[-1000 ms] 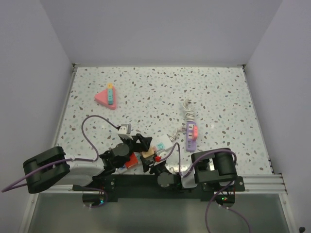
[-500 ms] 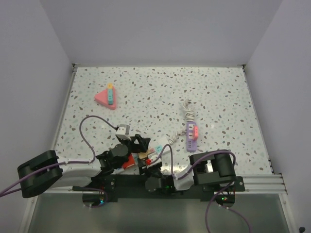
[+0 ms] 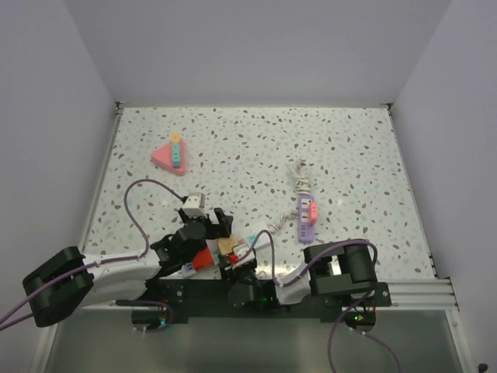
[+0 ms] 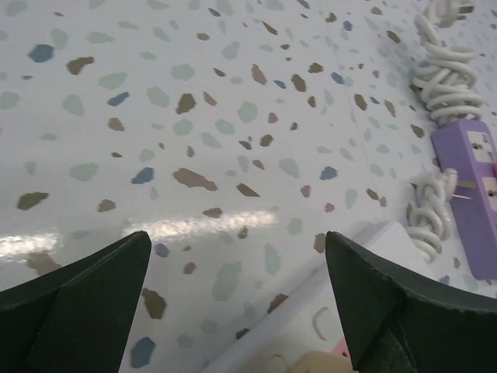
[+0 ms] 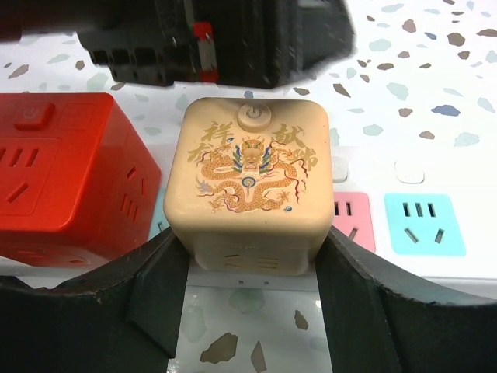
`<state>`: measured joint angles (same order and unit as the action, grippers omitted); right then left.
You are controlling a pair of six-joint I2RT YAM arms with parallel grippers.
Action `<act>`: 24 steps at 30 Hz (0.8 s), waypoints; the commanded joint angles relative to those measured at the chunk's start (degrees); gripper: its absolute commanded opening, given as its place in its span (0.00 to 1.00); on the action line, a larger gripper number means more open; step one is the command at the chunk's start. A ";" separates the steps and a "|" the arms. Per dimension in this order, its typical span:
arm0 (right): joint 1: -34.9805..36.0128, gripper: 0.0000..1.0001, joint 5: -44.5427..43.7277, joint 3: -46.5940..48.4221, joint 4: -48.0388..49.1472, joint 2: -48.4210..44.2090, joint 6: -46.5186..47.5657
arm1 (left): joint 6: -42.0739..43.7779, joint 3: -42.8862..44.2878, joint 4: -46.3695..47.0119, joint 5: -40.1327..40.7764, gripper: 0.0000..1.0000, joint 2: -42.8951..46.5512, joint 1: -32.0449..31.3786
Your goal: Insert the plug
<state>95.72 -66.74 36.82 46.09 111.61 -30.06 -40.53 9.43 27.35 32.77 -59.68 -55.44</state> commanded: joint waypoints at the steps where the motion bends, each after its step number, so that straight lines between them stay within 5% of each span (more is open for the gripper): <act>1: -2.81 0.00 20.86 -5.35 -19.63 5.46 -8.44 | 4.40 1.46 -4.50 -1.75 1.00 2.02 5.68; 13: -15.64 0.00 13.83 -3.16 -20.34 -0.25 2.44 | 11.44 11.31 -10.39 -1.04 1.00 11.33 15.97; 24: -30.76 0.00 19.27 6.06 -17.43 1.24 13.79 | 13.81 13.07 -17.07 -2.27 1.00 18.37 18.44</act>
<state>69.12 -51.29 42.57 41.06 108.71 -21.37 -28.82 20.10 12.29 31.27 -42.59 -37.50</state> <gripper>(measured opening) 0.623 0.997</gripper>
